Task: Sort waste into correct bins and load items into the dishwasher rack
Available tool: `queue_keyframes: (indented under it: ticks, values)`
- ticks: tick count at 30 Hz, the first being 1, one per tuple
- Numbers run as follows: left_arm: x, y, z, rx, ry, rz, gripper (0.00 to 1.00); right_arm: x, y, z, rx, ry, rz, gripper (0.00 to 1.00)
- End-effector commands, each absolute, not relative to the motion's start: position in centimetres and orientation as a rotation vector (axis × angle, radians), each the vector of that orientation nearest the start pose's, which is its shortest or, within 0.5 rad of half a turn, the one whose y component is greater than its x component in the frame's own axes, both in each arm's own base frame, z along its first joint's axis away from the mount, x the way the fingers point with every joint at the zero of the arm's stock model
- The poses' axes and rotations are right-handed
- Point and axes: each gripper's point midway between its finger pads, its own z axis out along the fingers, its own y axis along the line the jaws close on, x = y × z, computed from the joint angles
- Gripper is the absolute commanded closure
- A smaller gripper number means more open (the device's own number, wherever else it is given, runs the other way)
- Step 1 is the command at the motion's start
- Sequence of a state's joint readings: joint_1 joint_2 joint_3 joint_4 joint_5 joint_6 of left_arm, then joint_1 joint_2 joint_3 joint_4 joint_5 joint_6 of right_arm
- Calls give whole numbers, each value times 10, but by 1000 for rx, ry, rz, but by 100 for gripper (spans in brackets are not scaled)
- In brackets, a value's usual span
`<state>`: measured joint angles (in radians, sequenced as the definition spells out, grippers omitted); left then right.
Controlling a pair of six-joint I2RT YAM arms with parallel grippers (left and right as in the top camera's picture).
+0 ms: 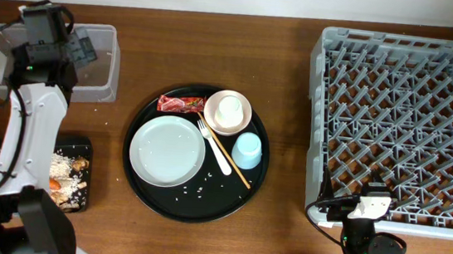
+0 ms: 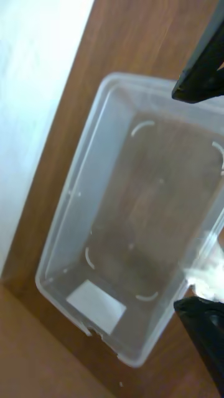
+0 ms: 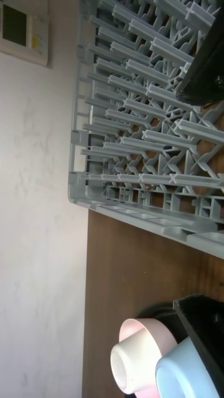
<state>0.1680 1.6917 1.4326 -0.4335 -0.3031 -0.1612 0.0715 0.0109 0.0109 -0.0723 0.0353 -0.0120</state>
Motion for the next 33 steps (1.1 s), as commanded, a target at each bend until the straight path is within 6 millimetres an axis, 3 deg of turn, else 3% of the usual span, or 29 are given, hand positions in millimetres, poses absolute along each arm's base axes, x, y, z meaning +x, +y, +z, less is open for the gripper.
queue_keyframes:
  ticks: [1, 8, 11, 15, 23, 27, 28, 29, 33]
  values:
    - [470, 106, 272, -454, 2078, 270, 1, 246, 10, 156, -43, 1648, 7, 1]
    - [461, 100, 259, -429, 2151, 279, 1, 246, 10, 156, -43, 1648, 7, 1]
    - [459, 87, 260, -399, 2163, 266, 2, 246, 10, 156, -43, 1648, 7, 1]
    - [460, 78, 261, -380, 2166, 266, 21, 246, 10, 156, -43, 1648, 7, 1]
    - [445, 137, 256, -543, 2150, 395, 32, 246, 10, 156, -43, 1648, 7, 1]
    - [433, 165, 243, -624, 2186, 310, 32, 246, 10, 156, -43, 1648, 7, 1]
    - [431, 170, 240, -638, 2195, 307, 32, 246, 10, 156, -43, 1648, 7, 1]
    - [428, 175, 237, -652, 2204, 310, 40, 246, 10, 156, -43, 1648, 7, 1]
    - [419, 184, 228, -686, 2235, 323, 41, 246, 10, 156, -43, 1648, 7, 1]
